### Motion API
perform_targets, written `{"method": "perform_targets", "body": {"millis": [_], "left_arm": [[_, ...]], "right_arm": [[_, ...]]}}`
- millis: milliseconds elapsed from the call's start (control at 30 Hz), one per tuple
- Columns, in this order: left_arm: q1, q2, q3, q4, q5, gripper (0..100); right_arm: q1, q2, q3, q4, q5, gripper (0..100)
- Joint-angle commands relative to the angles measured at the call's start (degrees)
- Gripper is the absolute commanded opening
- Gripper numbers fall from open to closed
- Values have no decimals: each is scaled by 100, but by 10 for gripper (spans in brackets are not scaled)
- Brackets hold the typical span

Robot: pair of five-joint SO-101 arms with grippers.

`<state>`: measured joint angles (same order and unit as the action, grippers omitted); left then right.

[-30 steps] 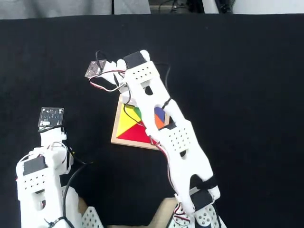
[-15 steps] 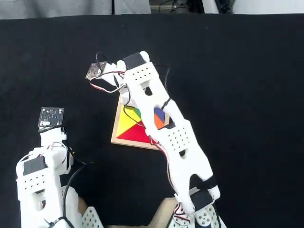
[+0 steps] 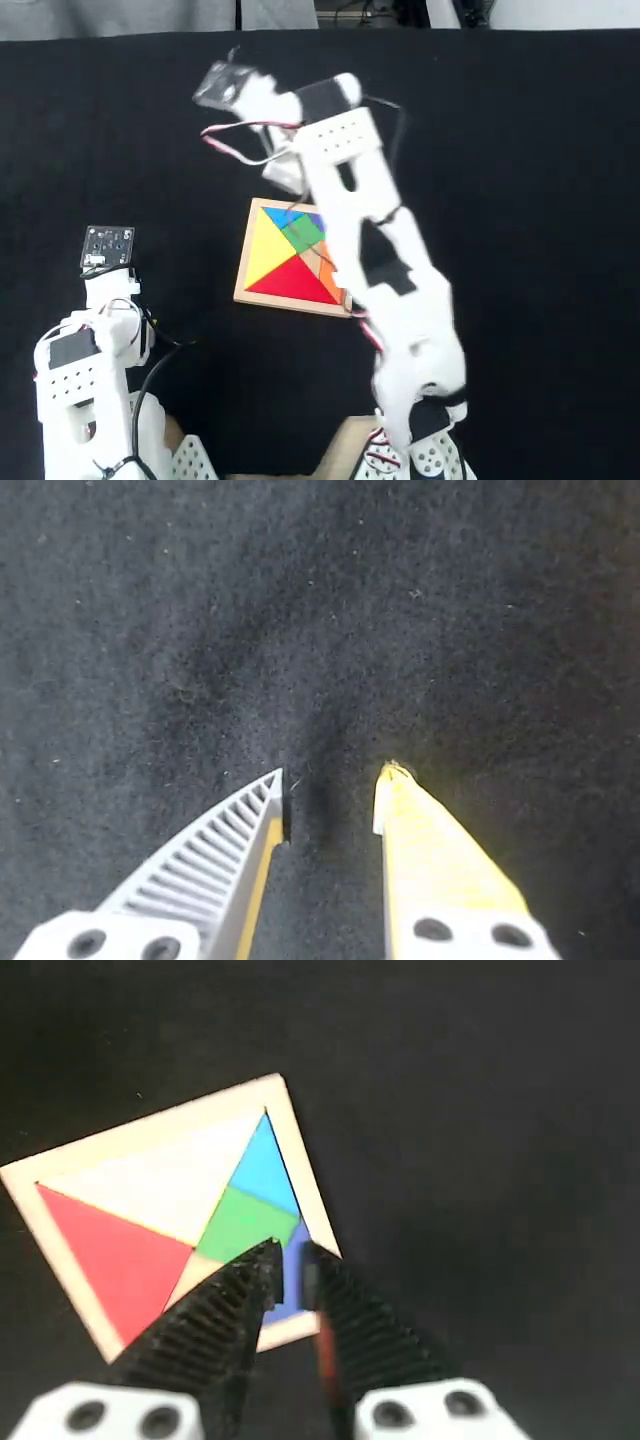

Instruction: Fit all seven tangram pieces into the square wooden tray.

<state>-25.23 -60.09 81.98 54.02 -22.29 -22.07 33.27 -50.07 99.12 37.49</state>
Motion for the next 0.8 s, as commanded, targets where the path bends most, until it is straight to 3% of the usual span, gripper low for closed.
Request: {"method": "perform_targets", "body": {"millis": [0, 200, 433, 567, 767], "left_arm": [[-48, -62, -242, -114, 422, 159], [-13, -62, -980, -141, 809, 159], [382, -62, -2800, -79, 818, 159], [637, -273, -3829, 695, 826, 159], [1042, -1574, -4558, 1802, 826, 159]], "right_arm": [[484, -1499, 699, 211, -510, 11], [1204, -3697, 2571, 35, -1090, 11], [1793, -6158, 5385, -1152, -2101, 11], [1793, -7609, 6448, -1495, -2180, 11], [1793, -9543, 6826, -1495, -2154, 11]]}}
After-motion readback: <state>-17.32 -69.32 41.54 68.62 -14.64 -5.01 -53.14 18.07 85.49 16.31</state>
